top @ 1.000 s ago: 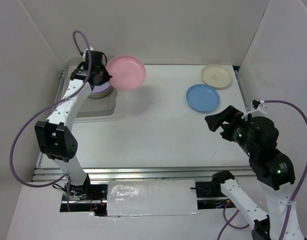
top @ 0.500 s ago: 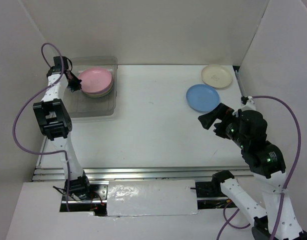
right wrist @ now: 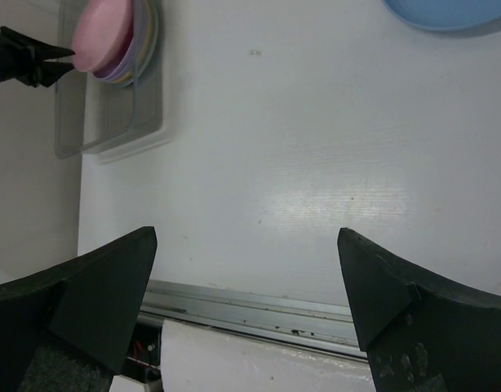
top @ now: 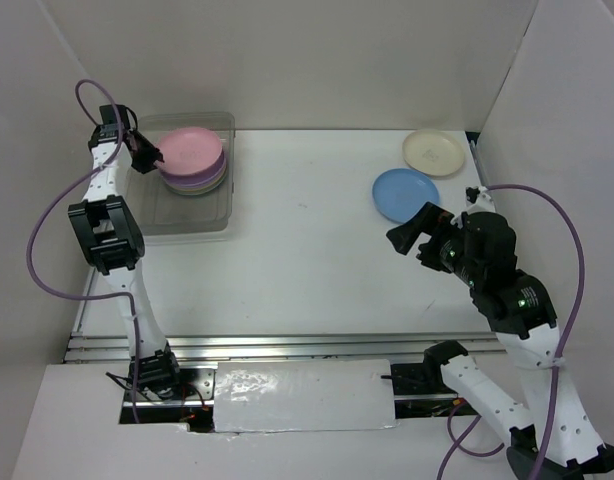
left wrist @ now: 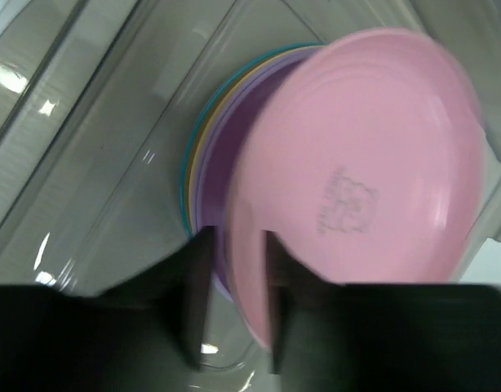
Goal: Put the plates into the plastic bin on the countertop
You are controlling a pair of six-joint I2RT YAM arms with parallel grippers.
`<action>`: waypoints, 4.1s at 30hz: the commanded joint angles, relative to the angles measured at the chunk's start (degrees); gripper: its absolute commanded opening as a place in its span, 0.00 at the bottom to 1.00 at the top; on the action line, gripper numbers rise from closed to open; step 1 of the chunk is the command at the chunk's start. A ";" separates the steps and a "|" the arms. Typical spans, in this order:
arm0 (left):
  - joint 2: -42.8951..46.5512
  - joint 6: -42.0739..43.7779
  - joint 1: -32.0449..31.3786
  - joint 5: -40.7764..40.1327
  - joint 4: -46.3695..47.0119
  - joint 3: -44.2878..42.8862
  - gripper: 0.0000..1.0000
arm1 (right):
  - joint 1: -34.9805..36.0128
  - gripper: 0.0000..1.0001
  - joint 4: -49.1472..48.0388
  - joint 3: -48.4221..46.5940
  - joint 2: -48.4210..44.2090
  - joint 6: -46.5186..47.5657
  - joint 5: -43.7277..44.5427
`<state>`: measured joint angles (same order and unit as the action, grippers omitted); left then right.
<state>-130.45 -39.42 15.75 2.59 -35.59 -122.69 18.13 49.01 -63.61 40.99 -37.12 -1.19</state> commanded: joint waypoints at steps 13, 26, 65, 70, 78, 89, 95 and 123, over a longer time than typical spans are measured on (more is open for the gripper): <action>20.04 1.89 -8.27 -10.15 -6.59 1.38 0.99 | -6.33 1.00 -13.13 4.72 13.37 -3.39 6.55; 54.75 11.02 -23.72 -3.12 -3.78 39.00 0.99 | -29.20 1.00 -27.31 -7.56 51.26 -10.69 3.65; 36.68 1.98 -36.05 18.15 12.73 39.64 0.99 | 3.92 0.00 -13.69 -15.49 44.18 -1.81 13.41; 35.01 0.75 -36.58 20.25 15.72 40.07 0.99 | 7.79 0.00 -15.70 -14.00 39.44 -2.69 10.59; 32.46 -0.49 -36.75 17.37 14.51 37.02 0.07 | 11.22 0.00 -16.06 -12.32 37.23 -4.45 12.62; 31.41 -1.71 -20.96 -0.12 1.50 24.72 0.00 | 5.26 1.00 -18.77 -6.90 34.52 -5.24 6.74; 21.57 -6.19 -6.53 -0.31 4.30 17.61 0.00 | -0.28 1.00 -24.49 1.20 28.09 -2.69 -1.00; 19.26 -6.37 -3.71 -7.51 -8.95 7.45 0.99 | -12.22 1.00 -24.67 -7.38 41.41 -0.84 -0.76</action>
<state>-116.88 -45.45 12.10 -0.58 -40.38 -115.85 11.18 25.91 -65.69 76.66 -36.56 -5.93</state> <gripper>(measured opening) 0.993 0.998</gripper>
